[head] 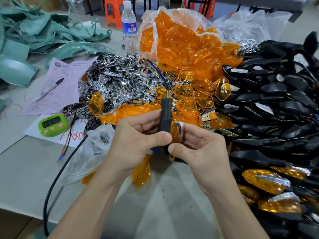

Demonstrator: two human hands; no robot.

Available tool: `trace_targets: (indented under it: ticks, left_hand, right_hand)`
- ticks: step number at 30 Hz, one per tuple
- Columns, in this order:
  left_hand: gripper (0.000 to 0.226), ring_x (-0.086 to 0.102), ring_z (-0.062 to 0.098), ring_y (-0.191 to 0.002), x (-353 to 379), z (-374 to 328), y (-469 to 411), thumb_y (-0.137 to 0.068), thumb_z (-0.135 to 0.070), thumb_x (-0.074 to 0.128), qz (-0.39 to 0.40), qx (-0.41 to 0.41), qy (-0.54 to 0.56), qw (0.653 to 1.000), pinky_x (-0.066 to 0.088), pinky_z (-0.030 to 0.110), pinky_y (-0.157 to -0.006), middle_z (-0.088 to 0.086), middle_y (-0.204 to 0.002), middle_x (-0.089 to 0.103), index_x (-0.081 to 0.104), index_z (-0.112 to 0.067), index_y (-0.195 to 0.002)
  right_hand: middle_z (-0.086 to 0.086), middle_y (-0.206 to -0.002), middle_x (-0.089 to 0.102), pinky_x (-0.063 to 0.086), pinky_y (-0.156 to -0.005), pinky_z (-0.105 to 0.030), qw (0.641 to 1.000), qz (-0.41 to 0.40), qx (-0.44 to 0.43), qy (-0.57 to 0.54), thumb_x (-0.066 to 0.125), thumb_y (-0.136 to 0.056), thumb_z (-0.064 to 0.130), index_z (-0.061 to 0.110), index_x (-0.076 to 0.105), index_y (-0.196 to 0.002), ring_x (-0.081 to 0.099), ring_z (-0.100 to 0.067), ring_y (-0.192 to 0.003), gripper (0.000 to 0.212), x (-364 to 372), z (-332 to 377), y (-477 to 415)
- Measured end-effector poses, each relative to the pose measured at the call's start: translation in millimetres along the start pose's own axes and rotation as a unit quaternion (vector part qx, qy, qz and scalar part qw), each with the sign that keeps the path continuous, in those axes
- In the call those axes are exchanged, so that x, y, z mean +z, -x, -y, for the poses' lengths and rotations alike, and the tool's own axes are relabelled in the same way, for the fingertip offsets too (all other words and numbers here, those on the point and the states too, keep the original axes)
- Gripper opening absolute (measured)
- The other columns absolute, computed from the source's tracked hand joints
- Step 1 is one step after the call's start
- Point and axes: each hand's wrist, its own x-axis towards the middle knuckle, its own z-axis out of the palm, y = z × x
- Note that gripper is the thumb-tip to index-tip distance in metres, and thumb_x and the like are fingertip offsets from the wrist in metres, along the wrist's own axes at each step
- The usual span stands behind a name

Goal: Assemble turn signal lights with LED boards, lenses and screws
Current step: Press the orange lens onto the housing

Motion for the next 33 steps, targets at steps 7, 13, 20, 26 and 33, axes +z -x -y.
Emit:
trace_targets:
  ticks: [7,13,20,26,33]
  left_hand:
    - [0.083,0.073,0.036,-0.108,5,4,3,-0.057,-0.04,0.099,-0.004,-0.035,0.088,0.995,0.064,0.048,-0.084,0.019,-0.121,0.074,0.071,-0.008,-0.129]
    - [0.088,0.073,0.031,-0.099,6,5,4,-0.05,-0.044,0.101,-0.022,-0.039,0.107,0.993,0.06,0.055,-0.086,0.015,-0.115,0.076,0.074,-0.01,-0.126]
    - [0.082,0.076,0.027,-0.095,7,4,6,-0.053,-0.041,0.101,-0.018,-0.042,0.132,0.99,0.062,0.037,-0.075,0.013,-0.112,0.077,0.075,-0.012,-0.125]
    - [0.079,0.076,0.024,-0.094,8,5,6,-0.053,-0.04,0.101,-0.019,-0.043,0.144,0.989,0.061,0.033,-0.074,0.011,-0.11,0.078,0.076,-0.015,-0.123]
    - [0.076,0.075,0.024,-0.099,8,5,6,-0.055,-0.041,0.1,-0.012,-0.036,0.129,0.991,0.059,0.03,-0.079,0.012,-0.112,0.078,0.077,-0.017,-0.124]
  right_hand:
    - [0.001,-0.103,0.081,0.063,-0.085,-0.034,0.999,-0.001,-0.035,-0.002,0.081,-0.077,0.001,0.036,0.082,-0.103,0.077,-0.021,-0.099,0.043,-11,11,-3]
    - [0.0,-0.106,0.08,0.061,-0.092,-0.038,0.999,-0.004,-0.035,0.009,0.083,-0.081,-0.003,0.02,0.078,-0.116,0.076,-0.022,-0.102,0.042,-16,13,-4]
    - [0.006,-0.106,0.08,0.061,-0.089,-0.029,0.999,0.003,-0.027,0.041,0.085,-0.081,0.002,0.02,0.077,-0.117,0.076,-0.015,-0.102,0.041,-13,12,-2]
    - [0.005,-0.113,0.079,0.059,-0.097,-0.045,0.998,-0.02,-0.003,0.062,0.09,-0.076,0.015,0.015,0.074,-0.128,0.074,-0.015,-0.109,0.054,-12,11,-1]
    - [0.011,-0.109,0.079,0.061,-0.095,-0.042,0.995,-0.022,0.013,0.094,0.09,-0.076,0.008,0.022,0.075,-0.125,0.075,-0.009,-0.105,0.053,-9,15,0]
